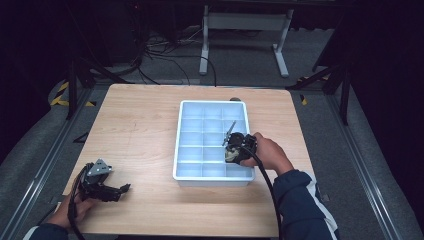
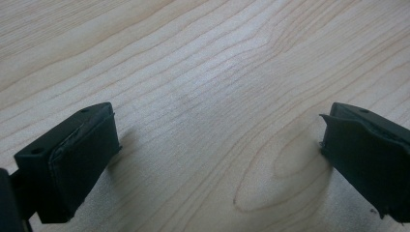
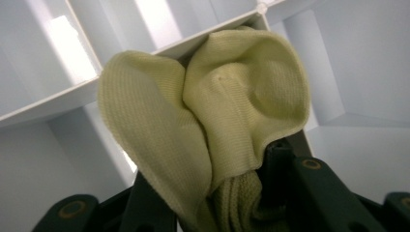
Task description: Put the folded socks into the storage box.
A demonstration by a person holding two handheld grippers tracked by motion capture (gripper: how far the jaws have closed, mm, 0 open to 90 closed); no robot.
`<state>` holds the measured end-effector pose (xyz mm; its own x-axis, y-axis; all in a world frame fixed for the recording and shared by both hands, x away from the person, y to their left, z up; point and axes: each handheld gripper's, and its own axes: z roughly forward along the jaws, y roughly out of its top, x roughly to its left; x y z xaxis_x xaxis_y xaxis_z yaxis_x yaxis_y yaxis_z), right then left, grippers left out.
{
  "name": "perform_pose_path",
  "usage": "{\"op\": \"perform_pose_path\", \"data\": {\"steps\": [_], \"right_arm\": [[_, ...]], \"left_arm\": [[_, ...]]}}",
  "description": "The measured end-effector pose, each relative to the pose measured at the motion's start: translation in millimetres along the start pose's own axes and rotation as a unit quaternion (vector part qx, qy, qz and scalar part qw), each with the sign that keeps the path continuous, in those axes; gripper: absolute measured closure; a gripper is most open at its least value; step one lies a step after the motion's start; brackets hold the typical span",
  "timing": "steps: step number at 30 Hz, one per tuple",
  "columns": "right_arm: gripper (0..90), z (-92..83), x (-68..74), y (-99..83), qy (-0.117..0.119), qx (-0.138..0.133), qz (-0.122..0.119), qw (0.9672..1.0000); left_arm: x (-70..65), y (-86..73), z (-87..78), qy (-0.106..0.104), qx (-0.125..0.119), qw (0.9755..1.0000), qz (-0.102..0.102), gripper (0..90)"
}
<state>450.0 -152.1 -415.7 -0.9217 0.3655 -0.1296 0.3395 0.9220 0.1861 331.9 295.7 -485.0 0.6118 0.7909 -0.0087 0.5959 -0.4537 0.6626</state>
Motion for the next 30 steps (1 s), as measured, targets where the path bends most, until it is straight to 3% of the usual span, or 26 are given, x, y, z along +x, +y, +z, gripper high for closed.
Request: {"op": "perform_pose_path", "data": {"steps": [14, 19, 30], "right_arm": [[58.0, -4.8, 0.9, -11.1, 0.002, -0.039, 0.026, 0.9989], [56.5, -9.5, 0.0, -15.1, 0.004, -0.061, 0.030, 0.9977], [52.3, -18.2, 1.0, -20.9, -0.007, -0.081, 0.036, 0.9960]], "left_arm": [[0.0, -0.1, 0.0, 0.000, -0.001, 1.0000, 0.000, 0.0], [-0.4, -0.2, 0.0, 0.001, -0.001, 1.0000, -0.002, 0.1], [-0.3, -0.2, 0.0, 0.001, -0.001, 1.0000, -0.002, 0.1]]}}
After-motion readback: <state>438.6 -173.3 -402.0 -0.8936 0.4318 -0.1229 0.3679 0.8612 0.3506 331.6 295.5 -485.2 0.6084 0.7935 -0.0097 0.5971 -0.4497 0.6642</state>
